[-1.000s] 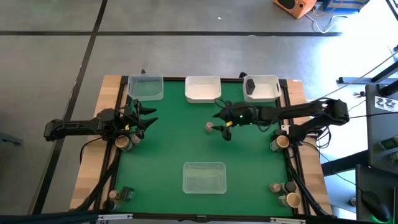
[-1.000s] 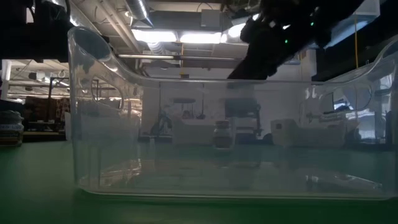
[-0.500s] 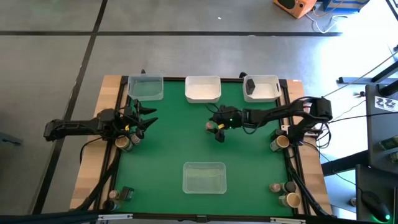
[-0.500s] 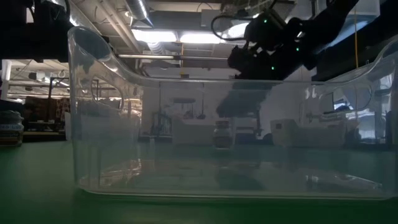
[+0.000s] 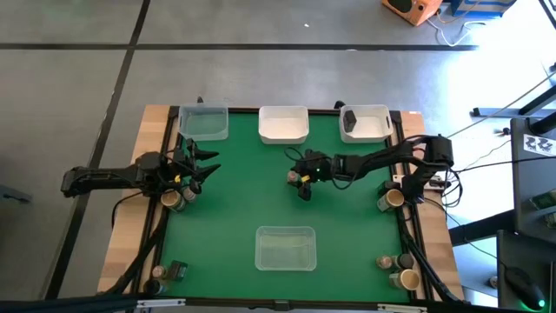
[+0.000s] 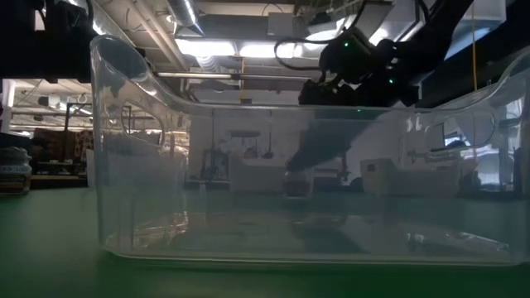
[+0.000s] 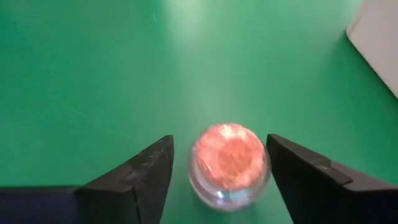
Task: Sort spices by type
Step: Put the brown seasoning bottle into the left white bin
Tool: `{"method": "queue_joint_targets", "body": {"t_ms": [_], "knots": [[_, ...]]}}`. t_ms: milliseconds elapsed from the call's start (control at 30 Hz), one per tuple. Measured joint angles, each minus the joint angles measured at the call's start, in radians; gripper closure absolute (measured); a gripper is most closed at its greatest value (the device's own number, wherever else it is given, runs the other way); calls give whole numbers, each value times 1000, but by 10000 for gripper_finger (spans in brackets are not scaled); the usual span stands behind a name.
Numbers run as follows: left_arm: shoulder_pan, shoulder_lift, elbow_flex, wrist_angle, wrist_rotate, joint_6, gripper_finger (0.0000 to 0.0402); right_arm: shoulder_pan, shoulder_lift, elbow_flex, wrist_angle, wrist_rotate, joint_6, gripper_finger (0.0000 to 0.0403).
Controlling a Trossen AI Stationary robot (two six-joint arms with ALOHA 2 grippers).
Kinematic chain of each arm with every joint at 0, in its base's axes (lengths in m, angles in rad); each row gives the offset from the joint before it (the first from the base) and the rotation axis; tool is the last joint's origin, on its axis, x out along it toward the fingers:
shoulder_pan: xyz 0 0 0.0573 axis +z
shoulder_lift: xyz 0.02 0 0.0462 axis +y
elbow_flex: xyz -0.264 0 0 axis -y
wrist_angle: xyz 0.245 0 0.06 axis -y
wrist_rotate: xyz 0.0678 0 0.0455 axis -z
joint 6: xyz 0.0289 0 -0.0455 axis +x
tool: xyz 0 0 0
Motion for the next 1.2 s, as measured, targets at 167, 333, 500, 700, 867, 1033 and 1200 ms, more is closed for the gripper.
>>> {"method": "queue_joint_targets", "body": {"t_ms": [167,333,500,700,867,1033,1200], "knots": [[0,0,0,1,0,0,217,0,10,0,4,5,0,199],[0,0,0,0,0,0,218,0,10,0,4,10,0,219],[0,0,0,1,0,0,218,0,10,0,5,27,-1,208],[0,0,0,1,0,0,218,0,-10,23,-21,36,-6,219],[0,0,0,1,0,-1,218,0,-61,88,-105,75,-56,217],[0,0,0,1,0,-1,218,-11,-102,165,-217,150,-122,213],[0,0,0,1,0,0,218,-67,-118,227,-268,172,-146,217]]}}
